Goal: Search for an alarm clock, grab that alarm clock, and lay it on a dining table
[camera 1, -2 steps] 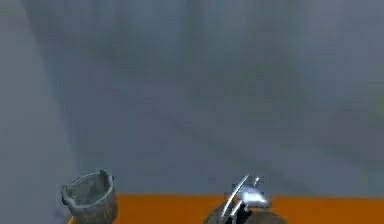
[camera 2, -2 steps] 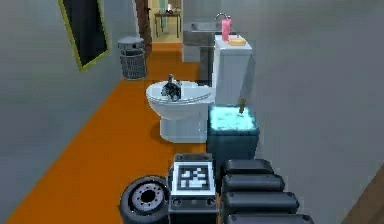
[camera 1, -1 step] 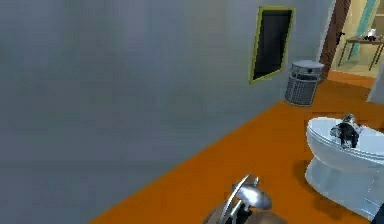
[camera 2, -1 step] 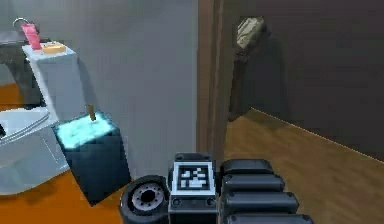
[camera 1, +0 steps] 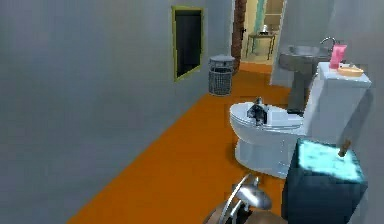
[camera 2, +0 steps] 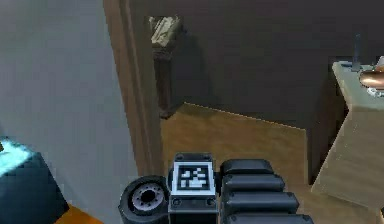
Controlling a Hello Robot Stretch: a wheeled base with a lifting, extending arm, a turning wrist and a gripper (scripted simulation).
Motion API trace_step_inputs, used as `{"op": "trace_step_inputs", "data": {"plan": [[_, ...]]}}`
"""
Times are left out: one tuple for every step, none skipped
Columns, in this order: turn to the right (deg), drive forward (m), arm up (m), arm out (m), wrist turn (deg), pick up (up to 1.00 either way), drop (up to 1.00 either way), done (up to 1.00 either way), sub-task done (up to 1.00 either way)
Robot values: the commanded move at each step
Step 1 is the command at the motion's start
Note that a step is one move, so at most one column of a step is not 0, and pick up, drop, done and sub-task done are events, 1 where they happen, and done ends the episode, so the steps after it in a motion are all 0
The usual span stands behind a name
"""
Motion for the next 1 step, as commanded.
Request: {"op": "trace_step_inputs", "data": {"plan": [[0.0, 1.0, 0.0, 0.0, 0.0, 0.0, 0.0, 0.0, 0.0]]}}
